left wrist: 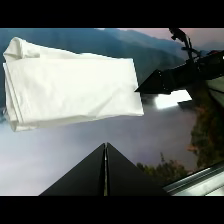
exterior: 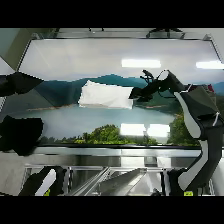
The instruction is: Fold the shirts.
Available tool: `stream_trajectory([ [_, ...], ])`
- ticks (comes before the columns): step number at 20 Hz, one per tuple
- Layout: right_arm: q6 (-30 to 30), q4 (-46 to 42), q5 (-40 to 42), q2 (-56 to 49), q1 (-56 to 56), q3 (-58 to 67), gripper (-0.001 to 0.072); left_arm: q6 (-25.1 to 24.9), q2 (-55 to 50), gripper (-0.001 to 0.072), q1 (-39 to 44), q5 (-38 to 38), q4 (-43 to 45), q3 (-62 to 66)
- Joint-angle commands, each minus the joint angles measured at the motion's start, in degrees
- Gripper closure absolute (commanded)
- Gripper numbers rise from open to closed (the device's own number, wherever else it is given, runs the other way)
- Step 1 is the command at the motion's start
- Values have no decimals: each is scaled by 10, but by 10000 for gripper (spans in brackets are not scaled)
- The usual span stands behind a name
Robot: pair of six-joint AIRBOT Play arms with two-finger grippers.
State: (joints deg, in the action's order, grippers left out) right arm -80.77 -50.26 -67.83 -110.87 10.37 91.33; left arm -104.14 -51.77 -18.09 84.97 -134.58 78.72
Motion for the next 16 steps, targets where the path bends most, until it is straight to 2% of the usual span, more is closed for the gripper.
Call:
stream_trajectory([
  [1,21,51,50,-27,45,-2,23,0,0,688,0,-1,0,0],
  [2,21,51,68,-27,56,-2,27,0,0,689,0,-1,0,0],
  [3,21,55,83,-27,65,-1,132,0,0,688,0,-1,0,0],
  [5,47,75,90,-27,73,9,545,0,0,688,0,-1,0,0],
  [6,61,90,79,-23,73,20,585,0,0,688,0,1,0,0],
  [7,65,89,66,-14,73,35,667,0,0,689,0,3,0,0],
  [8,64,82,61,3,73,51,690,0,0,688,0,7,0,0],
  [10,33,40,62,50,68,87,691,0,0,688,0,7,0,0],
  [16,-158,-196,81,156,-31,203,691,0,0,689,0,6,0,0],
])
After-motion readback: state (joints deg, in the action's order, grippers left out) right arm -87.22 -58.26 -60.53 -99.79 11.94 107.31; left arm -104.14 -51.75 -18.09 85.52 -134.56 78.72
